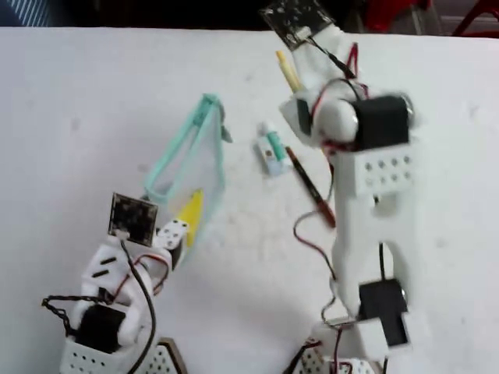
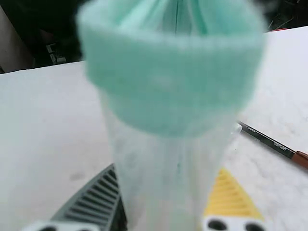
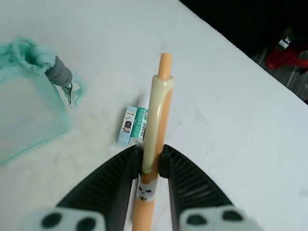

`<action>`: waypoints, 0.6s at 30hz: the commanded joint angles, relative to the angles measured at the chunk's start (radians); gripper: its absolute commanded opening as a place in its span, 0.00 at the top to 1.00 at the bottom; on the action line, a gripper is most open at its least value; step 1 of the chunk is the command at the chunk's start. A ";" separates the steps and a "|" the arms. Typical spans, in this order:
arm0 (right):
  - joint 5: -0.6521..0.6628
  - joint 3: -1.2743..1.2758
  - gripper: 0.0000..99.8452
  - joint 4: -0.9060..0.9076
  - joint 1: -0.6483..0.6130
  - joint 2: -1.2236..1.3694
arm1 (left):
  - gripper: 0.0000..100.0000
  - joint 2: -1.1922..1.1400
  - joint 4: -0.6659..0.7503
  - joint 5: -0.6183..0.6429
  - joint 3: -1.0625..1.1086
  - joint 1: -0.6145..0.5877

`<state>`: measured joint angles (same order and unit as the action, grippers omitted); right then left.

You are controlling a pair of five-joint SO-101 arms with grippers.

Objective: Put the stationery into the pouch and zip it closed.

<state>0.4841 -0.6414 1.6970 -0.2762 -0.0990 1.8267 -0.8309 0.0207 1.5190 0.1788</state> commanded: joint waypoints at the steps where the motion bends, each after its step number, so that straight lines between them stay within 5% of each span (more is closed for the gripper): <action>1: -0.006 0.028 0.98 0.022 -0.025 -0.136 | 0.81 -0.004 0.032 0.005 -0.006 0.016; 9: -0.006 0.316 0.98 -0.081 -0.124 -0.410 | 0.81 -0.004 0.032 0.005 -0.006 0.016; 18: -0.005 0.767 0.98 -0.455 -0.128 -0.739 | 0.81 -0.004 0.032 0.005 -0.006 0.016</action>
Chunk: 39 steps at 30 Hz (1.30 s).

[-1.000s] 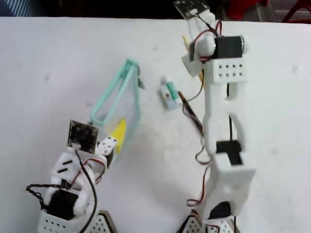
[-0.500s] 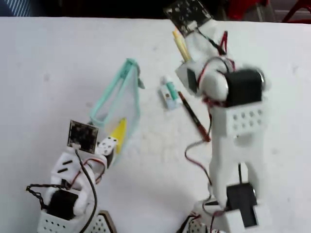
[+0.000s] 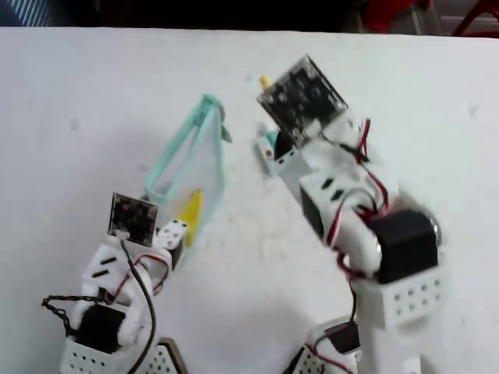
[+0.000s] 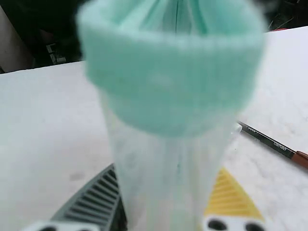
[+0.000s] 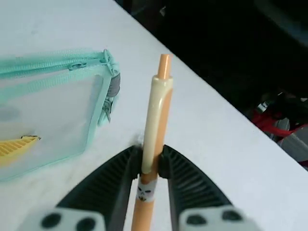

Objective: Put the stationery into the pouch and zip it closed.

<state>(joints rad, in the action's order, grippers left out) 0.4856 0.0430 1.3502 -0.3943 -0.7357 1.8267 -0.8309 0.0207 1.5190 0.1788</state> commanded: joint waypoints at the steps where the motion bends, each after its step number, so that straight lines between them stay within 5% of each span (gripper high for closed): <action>1: -0.006 0.117 0.98 -0.136 -0.012 -0.134 | 0.81 -0.004 0.032 0.005 -0.006 0.016; 12: -0.006 0.282 0.98 -0.328 -0.139 -0.358 | 0.81 -0.004 0.032 0.005 -0.006 0.016; 31: -0.008 0.236 0.98 -0.648 -0.412 -0.369 | 0.81 -0.004 0.032 0.005 -0.006 0.016; 39: -0.255 0.063 0.98 -0.662 -0.430 -0.369 | 0.81 -0.004 0.032 0.005 -0.006 0.016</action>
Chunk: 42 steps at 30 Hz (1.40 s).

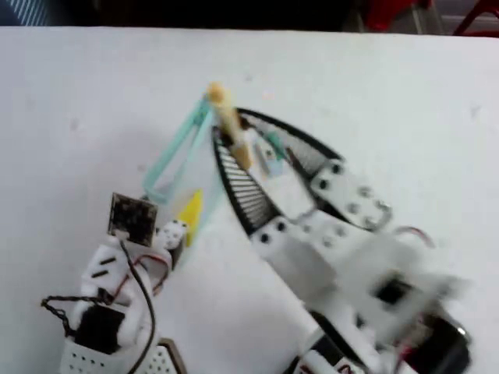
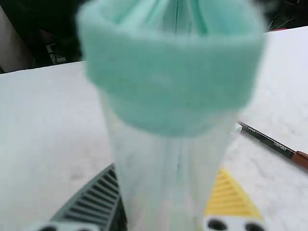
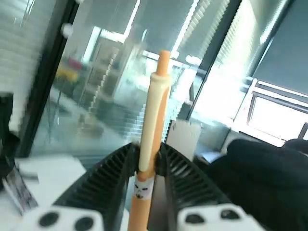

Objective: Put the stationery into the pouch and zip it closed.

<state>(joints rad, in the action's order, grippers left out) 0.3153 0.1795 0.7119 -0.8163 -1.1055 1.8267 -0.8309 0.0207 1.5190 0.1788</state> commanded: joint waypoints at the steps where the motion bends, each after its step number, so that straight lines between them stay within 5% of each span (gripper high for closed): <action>1: -0.114 -0.078 0.98 -0.024 -0.007 0.001 | 0.81 -0.004 0.032 0.005 -0.006 0.016; 42: -0.272 -0.040 0.98 -0.217 0.068 0.490 | 0.81 -0.004 0.035 0.005 -0.006 0.012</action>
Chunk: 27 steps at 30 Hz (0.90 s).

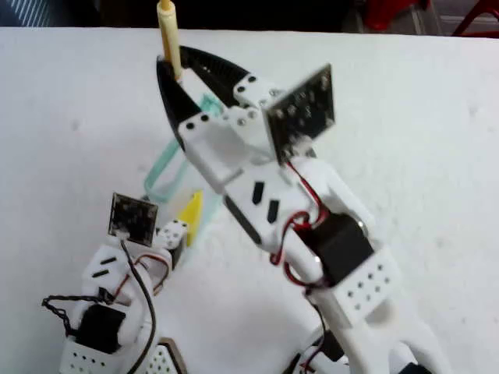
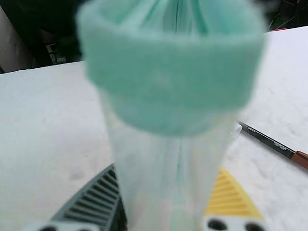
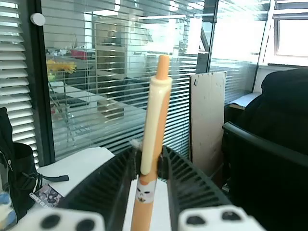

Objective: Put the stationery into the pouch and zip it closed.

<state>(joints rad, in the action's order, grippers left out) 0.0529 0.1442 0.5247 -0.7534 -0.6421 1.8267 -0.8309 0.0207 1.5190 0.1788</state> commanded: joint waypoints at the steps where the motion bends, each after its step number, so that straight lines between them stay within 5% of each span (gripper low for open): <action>1: -0.011 -0.005 0.98 -0.030 0.005 0.045 | 0.81 -0.004 0.035 0.005 -0.006 0.010; 27: 0.020 0.381 0.98 -0.008 -0.033 -0.232 | 0.81 -0.004 0.037 0.005 -0.006 0.008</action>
<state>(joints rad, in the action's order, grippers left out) 0.0514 0.5278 0.5155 -0.7733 -0.8385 1.8267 -0.8309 0.0207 1.5190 0.1803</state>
